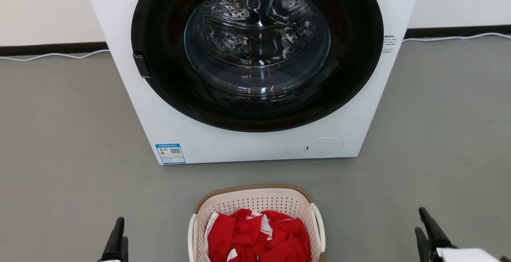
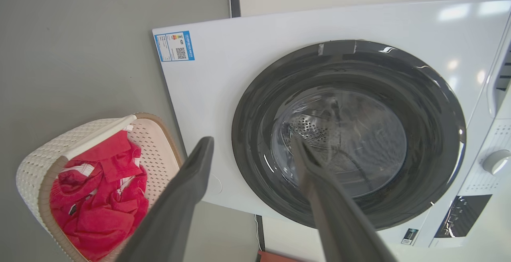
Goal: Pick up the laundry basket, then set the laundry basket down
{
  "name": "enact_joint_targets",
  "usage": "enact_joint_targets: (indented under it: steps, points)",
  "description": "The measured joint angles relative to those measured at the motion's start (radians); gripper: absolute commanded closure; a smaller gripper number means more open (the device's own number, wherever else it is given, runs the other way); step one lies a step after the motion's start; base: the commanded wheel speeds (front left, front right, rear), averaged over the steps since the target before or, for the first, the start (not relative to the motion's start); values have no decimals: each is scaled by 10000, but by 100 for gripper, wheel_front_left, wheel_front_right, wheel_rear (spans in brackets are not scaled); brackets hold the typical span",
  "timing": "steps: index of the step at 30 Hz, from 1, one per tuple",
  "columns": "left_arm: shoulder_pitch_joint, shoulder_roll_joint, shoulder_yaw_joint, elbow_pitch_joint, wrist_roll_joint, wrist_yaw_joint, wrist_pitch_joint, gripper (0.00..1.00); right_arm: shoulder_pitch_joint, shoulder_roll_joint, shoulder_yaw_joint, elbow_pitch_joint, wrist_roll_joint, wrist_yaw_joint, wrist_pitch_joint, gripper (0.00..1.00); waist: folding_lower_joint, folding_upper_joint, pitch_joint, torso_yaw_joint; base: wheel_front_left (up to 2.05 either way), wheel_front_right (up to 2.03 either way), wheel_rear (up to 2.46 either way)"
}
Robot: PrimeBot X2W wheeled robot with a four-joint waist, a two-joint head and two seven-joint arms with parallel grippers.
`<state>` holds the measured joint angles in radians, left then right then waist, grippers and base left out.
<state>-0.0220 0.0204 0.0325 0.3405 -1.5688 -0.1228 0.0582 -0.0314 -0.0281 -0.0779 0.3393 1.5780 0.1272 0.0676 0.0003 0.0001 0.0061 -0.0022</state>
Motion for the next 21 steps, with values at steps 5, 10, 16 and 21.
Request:
enact_joint_targets:
  steps: [5, 10, 16, 21]
  points:
    - [-127, 29, -128, 2, 284, 0, -140, 0, -271, -125, 240, 27, -232, 0, -180, 0, 0, 0, 10, -9, 0, 0, 0]
    - [-228, 56, -272, -6, 775, 0, -282, 0, -323, -222, 416, 105, -560, 0, -328, 0, -1, 0, 21, -22, 0, 0, 0]
    - [-264, 125, -472, -8, 1461, 0, -441, 0, -604, -284, 587, 196, -1129, 0, -474, 0, -1, 0, 33, -40, 0, 0, 0]
    - [-421, 205, -640, -17, 2140, -2, -610, 0, -724, -374, 711, 297, -1712, 0, -637, 0, -1, 0, 39, -54, 0, 0, 0]
